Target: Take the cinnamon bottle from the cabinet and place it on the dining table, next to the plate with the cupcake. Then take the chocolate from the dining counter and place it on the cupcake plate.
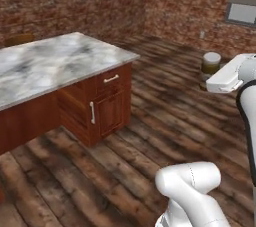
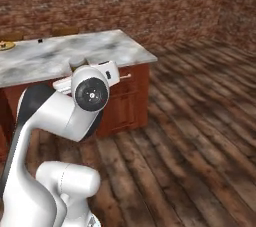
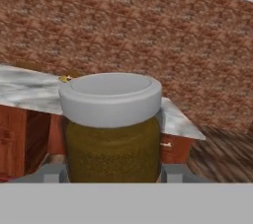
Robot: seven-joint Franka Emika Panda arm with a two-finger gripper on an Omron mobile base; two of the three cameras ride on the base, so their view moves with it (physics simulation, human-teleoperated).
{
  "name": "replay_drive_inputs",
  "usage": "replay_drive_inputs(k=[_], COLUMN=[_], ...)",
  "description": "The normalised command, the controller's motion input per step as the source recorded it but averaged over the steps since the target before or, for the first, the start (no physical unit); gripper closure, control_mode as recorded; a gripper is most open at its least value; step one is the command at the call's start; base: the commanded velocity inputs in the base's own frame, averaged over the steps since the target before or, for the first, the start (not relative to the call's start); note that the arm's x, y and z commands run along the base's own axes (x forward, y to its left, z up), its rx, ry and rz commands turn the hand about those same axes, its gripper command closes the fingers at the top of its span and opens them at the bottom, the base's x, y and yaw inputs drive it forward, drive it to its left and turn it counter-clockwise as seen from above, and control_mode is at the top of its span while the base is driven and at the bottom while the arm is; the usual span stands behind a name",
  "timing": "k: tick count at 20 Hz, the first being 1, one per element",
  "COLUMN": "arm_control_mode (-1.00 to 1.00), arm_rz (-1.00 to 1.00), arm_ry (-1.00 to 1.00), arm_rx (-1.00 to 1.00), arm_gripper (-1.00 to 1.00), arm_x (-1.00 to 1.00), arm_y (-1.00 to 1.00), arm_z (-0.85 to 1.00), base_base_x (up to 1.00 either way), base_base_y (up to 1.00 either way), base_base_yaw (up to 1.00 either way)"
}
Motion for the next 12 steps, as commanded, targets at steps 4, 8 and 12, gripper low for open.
replay_drive_inputs(k=[4, 8, 12], arm_control_mode=[1.0, 1.0, 1.0], arm_rz=[0.0, 0.0, 0.0], arm_ry=[0.0, 0.0, 0.0], arm_rx=[0.0, 0.0, 0.0], arm_gripper=[1.0, 1.0, 1.0], arm_x=[0.0, 0.0, 0.0], arm_y=[0.0, 0.0, 0.0], arm_z=[0.0, 0.0, 0.0], base_base_x=[1.0, 1.0, 1.0], base_base_y=[-0.5, -0.32, -0.27], base_base_yaw=[-0.01, -0.03, 0.0])
